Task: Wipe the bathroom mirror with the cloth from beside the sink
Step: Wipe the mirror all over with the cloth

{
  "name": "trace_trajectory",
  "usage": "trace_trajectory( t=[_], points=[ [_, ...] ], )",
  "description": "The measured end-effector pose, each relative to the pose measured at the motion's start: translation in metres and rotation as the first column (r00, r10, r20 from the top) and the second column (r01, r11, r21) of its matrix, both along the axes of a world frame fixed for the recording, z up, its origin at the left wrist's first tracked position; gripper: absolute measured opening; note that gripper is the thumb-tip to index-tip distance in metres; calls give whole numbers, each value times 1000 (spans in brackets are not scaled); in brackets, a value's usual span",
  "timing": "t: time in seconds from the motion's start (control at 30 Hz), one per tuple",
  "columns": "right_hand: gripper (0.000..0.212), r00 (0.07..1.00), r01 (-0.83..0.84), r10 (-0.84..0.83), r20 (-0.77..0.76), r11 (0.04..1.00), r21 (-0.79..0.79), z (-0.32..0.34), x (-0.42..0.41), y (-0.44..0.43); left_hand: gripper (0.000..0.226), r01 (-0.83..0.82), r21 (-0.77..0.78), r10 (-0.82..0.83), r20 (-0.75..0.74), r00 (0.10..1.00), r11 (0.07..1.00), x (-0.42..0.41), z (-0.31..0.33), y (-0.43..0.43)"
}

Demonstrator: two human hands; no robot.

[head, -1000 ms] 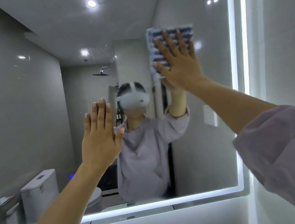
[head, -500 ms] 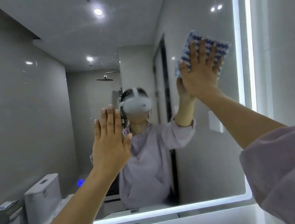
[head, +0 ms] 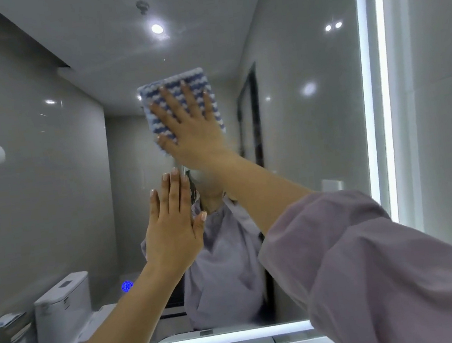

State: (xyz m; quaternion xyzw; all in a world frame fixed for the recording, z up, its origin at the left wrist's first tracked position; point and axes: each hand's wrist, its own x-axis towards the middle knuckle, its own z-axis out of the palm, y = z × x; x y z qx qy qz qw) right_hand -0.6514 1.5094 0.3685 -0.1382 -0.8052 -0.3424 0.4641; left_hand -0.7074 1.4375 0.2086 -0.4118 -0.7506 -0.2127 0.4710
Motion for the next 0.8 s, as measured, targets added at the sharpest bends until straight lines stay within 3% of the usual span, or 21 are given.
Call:
trace_trajectory(
  t=[0.13,0.43,0.8],
  points=[
    [66,998,-2,-1,61,999,44,-1,-1,-2,74,0,-10,0,10,1000,1000,-1,1,-1],
    [70,1000,20,-19,-9,997,73,5,20,27,74,19,-10,-19,-21,1000,1000,1,3,-6],
    [66,960,50,-104,-259,977,-207,18,128,140,74,48,-5,-48,-40,998,999,1,0,-6]
  ],
)
